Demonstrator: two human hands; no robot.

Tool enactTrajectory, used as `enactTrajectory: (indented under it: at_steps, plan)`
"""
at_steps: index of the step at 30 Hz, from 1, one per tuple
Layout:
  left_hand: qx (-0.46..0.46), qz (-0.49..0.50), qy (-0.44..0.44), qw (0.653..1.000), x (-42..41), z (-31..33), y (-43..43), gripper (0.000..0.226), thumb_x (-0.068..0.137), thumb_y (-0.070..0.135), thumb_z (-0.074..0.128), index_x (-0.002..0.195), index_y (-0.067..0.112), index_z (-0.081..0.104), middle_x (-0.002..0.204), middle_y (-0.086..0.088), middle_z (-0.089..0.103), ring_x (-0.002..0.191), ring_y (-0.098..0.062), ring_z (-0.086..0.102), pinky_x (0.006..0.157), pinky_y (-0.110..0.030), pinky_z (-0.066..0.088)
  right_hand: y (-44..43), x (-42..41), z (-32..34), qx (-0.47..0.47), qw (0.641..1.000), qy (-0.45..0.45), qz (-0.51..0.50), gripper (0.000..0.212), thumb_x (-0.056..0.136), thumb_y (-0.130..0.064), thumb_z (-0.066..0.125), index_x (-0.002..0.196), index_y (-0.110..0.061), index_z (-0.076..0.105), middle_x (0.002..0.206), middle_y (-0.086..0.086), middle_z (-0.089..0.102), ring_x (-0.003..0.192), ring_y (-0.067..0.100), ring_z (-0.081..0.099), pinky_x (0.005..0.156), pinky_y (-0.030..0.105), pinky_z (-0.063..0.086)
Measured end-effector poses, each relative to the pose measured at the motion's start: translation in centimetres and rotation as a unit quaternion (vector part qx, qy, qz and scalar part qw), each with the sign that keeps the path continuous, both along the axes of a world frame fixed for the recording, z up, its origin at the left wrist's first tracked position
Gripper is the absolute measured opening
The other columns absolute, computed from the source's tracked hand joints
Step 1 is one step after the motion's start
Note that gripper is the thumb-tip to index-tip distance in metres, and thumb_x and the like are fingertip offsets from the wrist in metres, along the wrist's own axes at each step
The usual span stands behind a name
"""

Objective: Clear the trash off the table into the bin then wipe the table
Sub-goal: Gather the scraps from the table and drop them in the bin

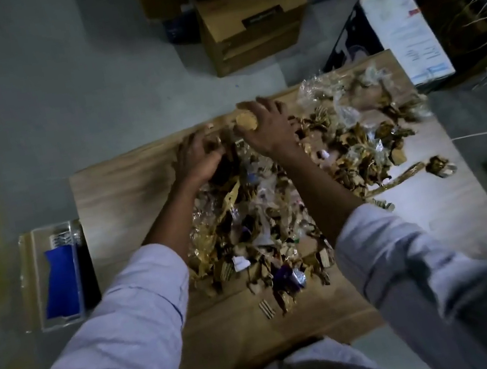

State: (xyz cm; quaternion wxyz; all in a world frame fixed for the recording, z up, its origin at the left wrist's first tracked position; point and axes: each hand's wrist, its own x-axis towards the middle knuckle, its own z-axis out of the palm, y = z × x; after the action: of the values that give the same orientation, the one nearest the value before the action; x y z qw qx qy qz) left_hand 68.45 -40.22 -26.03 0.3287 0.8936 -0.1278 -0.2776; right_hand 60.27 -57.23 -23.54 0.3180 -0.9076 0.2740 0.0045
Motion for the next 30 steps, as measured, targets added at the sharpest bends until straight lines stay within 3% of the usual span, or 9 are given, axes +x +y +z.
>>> enactTrajectory:
  at_steps: [4, 8, 12, 15, 18, 22, 26, 28, 30]
  plan:
    - [0.071, 0.001, 0.029, 0.997, -2.3, -0.7, -1.5, 0.069, 0.093, 0.043, 0.060, 0.156, 0.031, 0.034, 0.161, -0.010, 0.033, 0.146, -0.037, 0.031, 0.117, -0.046, 0.033, -0.2, 2.1, -2.8, -0.024, 0.989, 0.142, 0.040, 0.071, 0.086, -0.077, 0.048, 0.150, -0.048, 0.035, 0.169, 0.002, 0.010, 0.153, 0.046, 0.002, 0.111, 0.081, 0.008]
    - [0.059, -0.035, 0.038, 0.997, -5.1, -1.5, -2.1, 0.073, 0.091, 0.034, 0.064, 0.157, 0.029, 0.032, 0.162, -0.007, 0.032, 0.148, -0.033, 0.028, 0.120, -0.050, 0.029, 0.7, -0.2, -3.7, -0.052, 0.970, 0.224, 0.077, 0.074, 0.088, -0.065, 0.062, 0.152, -0.045, 0.033, 0.168, 0.005, 0.010, 0.151, 0.048, 0.003, 0.107, 0.083, 0.012]
    - [-0.002, -0.028, 0.013, 1.000, -6.2, -1.3, -1.8, 0.066, 0.089, 0.025, 0.070, 0.150, 0.029, 0.043, 0.154, -0.004, 0.044, 0.142, -0.028, 0.040, 0.115, -0.046, 0.038, 1.3, -3.5, -4.1, -0.048, 0.990, 0.125, 0.044, 0.049, 0.087, -0.042, 0.074, 0.132, -0.034, 0.058, 0.149, 0.011, 0.042, 0.141, 0.041, 0.032, 0.106, 0.067, 0.041]
    - [-0.103, 0.022, 0.012, 0.994, -7.2, 0.4, -1.6, 0.059, 0.091, 0.019, 0.071, 0.145, 0.029, 0.050, 0.150, -0.001, 0.048, 0.136, -0.020, 0.048, 0.110, -0.035, 0.044, 1.7, -6.2, -2.8, -0.040, 0.999, -0.016, 0.012, 0.033, 0.085, -0.027, 0.074, 0.117, -0.024, 0.070, 0.125, 0.011, 0.058, 0.119, 0.032, 0.054, 0.085, 0.046, 0.056]
    - [-0.172, 0.032, -0.041, 0.984, -9.7, 4.2, -1.0, 0.051, 0.096, 0.017, 0.065, 0.144, 0.029, 0.052, 0.149, 0.005, 0.051, 0.133, -0.010, 0.049, 0.102, -0.021, 0.042, 3.4, -8.8, -0.3, -0.034, 0.992, -0.122, -0.011, 0.034, 0.083, -0.020, 0.074, 0.117, -0.020, 0.069, 0.118, 0.008, 0.060, 0.112, 0.029, 0.056, 0.080, 0.042, 0.055]
    - [-0.177, -0.021, -0.075, 0.981, -13.3, 5.3, 0.7, 0.043, 0.104, 0.037, 0.051, 0.146, 0.037, 0.046, 0.153, 0.004, 0.046, 0.140, -0.016, 0.042, 0.112, -0.039, 0.040, 6.1, -11.8, 1.3, -0.037, 0.990, -0.134, -0.012, 0.044, 0.089, -0.027, 0.066, 0.132, -0.019, 0.061, 0.133, 0.007, 0.056, 0.122, 0.025, 0.051, 0.095, 0.039, 0.049]
    - [-0.046, -0.076, -0.060, 0.994, -15.2, 4.6, 2.9, 0.052, 0.105, 0.051, 0.039, 0.155, 0.035, 0.035, 0.163, 0.003, 0.030, 0.149, -0.022, 0.027, 0.119, -0.052, 0.030, 8.0, -13.9, 0.7, -0.014, 1.000, 0.001, -0.006, 0.055, 0.098, -0.054, 0.046, 0.146, -0.028, 0.047, 0.150, 0.004, 0.047, 0.137, 0.028, 0.041, 0.105, 0.062, 0.042]
    - [-0.052, -0.086, -0.082, 0.992, -16.0, 5.3, 3.8, 0.054, 0.104, 0.054, 0.035, 0.155, 0.035, 0.034, 0.164, 0.003, 0.027, 0.150, -0.022, 0.024, 0.122, -0.049, 0.026, 8.3, -14.8, 1.1, -0.025, 0.999, -0.004, -0.040, 0.058, 0.098, -0.061, 0.031, 0.144, -0.031, 0.048, 0.150, -0.001, 0.048, 0.139, 0.024, 0.041, 0.106, 0.068, 0.037]
    - [-0.062, -0.098, -0.101, 0.988, -16.7, 6.0, 4.4, 0.052, 0.105, 0.052, 0.036, 0.155, 0.035, 0.034, 0.165, 0.003, 0.027, 0.151, -0.021, 0.023, 0.122, -0.045, 0.023, 8.6, -15.7, 1.9, -0.062, 0.995, -0.032, -0.072, 0.048, 0.103, -0.054, 0.038, 0.140, -0.029, 0.053, 0.148, -0.003, 0.051, 0.137, 0.021, 0.042, 0.110, 0.069, 0.028]
